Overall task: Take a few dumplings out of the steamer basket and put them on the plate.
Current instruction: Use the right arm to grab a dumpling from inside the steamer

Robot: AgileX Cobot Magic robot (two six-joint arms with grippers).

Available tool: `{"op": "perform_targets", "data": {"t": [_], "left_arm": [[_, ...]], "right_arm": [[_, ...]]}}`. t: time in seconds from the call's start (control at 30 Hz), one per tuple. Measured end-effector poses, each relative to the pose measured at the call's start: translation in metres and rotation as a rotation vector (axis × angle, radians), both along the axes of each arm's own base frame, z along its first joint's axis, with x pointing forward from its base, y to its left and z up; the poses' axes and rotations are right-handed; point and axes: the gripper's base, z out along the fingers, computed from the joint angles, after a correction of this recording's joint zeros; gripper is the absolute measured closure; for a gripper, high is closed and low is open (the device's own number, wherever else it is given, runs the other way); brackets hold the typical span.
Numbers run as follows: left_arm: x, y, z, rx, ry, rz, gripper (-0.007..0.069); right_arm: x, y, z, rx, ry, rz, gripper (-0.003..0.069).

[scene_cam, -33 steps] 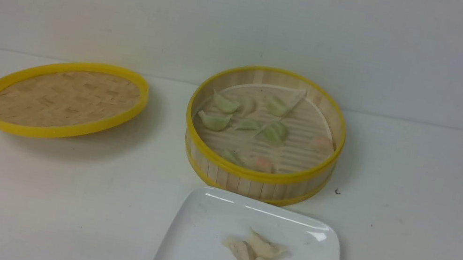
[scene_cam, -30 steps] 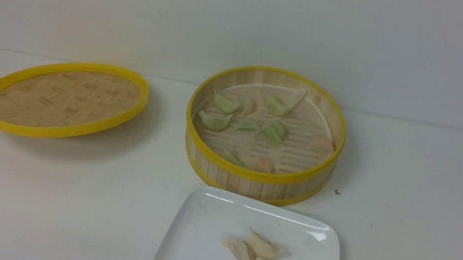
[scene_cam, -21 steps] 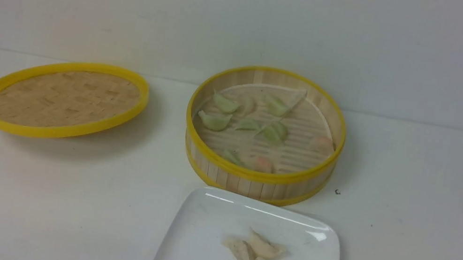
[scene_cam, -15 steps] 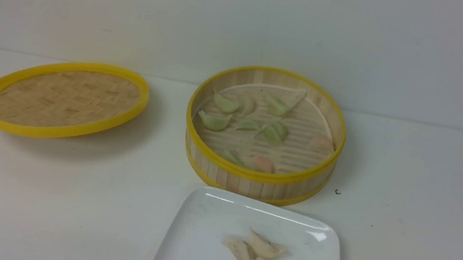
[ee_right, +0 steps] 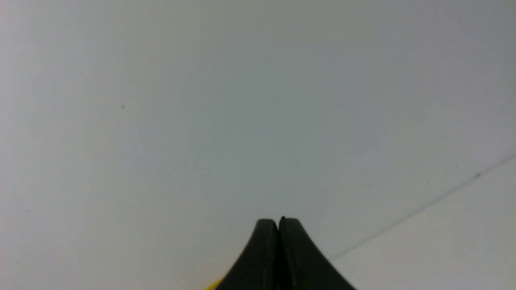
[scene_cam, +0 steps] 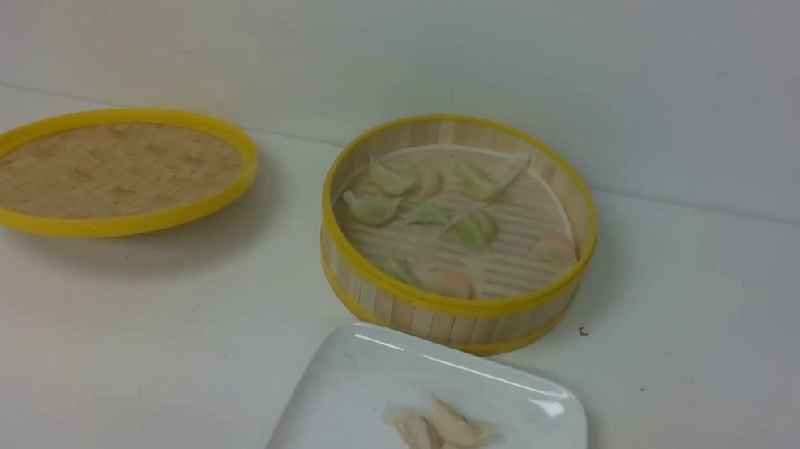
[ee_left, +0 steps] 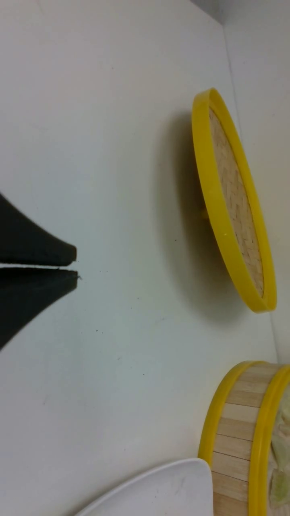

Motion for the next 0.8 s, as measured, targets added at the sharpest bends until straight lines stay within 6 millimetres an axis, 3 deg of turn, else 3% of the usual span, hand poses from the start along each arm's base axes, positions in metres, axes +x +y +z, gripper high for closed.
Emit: {"op": "perform_targets", "data": {"t": [0.27,0.3,0.37,0.4,0.43,0.53,0.63,0.8], "left_arm": [[0.0,0.0,0.0,0.0,0.0,0.0,0.0631],[0.0,0.0,0.0,0.0,0.0,0.0,0.0631],[0.0,0.0,0.0,0.0,0.0,0.0,0.0631],[0.0,0.0,0.0,0.0,0.0,0.0,0.0631],[0.0,0.0,0.0,0.0,0.0,0.0,0.0631],[0.0,0.0,0.0,0.0,0.0,0.0,0.0631],[0.0,0.0,0.0,0.0,0.0,0.0,0.0631],[0.0,0.0,0.0,0.0,0.0,0.0,0.0631]], "right_arm": [[-0.005,-0.003,0.02,0.091,-0.162,-0.007,0.0672],[-0.009,0.0,0.046,0.051,-0.168,0.012,0.0672],[-0.011,0.003,0.079,-0.026,-0.125,0.031,0.0672],[-0.011,0.003,0.082,-0.034,-0.114,0.033,0.0672],[-0.005,0.005,0.105,-0.117,0.029,0.054,0.0672],[0.019,0.01,0.133,-0.261,0.33,0.126,0.0672],[0.055,0.022,0.142,-0.432,0.627,0.247,0.0672],[0.126,0.052,0.148,-0.704,0.895,0.442,0.0672]]}}
